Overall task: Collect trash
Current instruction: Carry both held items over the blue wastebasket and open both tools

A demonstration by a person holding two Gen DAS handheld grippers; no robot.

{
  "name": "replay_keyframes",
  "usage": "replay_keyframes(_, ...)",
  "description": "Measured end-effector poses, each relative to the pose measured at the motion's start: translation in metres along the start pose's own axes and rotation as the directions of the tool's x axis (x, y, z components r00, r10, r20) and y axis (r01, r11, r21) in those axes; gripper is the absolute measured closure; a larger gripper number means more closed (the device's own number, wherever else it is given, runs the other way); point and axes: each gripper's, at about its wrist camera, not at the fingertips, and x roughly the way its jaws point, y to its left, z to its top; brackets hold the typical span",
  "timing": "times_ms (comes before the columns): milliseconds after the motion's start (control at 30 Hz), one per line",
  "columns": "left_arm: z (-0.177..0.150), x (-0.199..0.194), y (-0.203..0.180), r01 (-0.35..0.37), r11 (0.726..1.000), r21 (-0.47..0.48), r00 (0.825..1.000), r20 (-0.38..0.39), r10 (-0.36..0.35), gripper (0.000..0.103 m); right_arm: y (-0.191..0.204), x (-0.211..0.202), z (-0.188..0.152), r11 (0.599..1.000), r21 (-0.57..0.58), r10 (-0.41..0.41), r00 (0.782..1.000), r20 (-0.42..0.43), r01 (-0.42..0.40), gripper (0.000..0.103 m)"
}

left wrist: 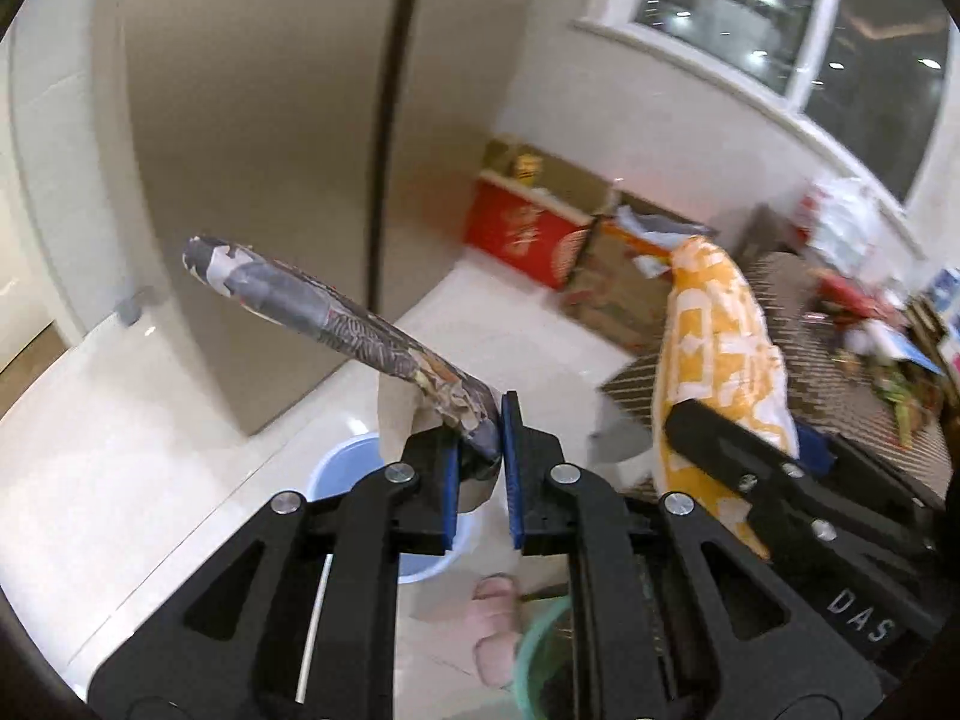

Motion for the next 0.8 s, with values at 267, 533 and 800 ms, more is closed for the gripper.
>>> replay_keyframes(267, 0.001, 0.048, 0.056, -0.098, 0.991, -0.086, 0.993, -0.076, 0.092, 0.09, 0.014, 0.08, 0.009, 0.998, -0.026, 0.05, 0.997, -0.052, -0.051, 0.047)
replay_keyframes(533, 0.003, 0.068, 0.066, -0.118, 0.985, -0.124, 0.989, -0.109, 0.104, 0.09, 0.011, 0.102, 0.003, 0.999, -0.036, 0.01, 0.997, -0.083, -0.013, 0.04)
replay_keyframes(800, 0.0, 0.078, 0.062, -0.086, 0.992, -0.094, 0.989, -0.126, 0.073, 0.09, 0.013, 0.081, -0.007, 0.996, -0.057, -0.072, 0.997, -0.025, 0.07, 0.036)
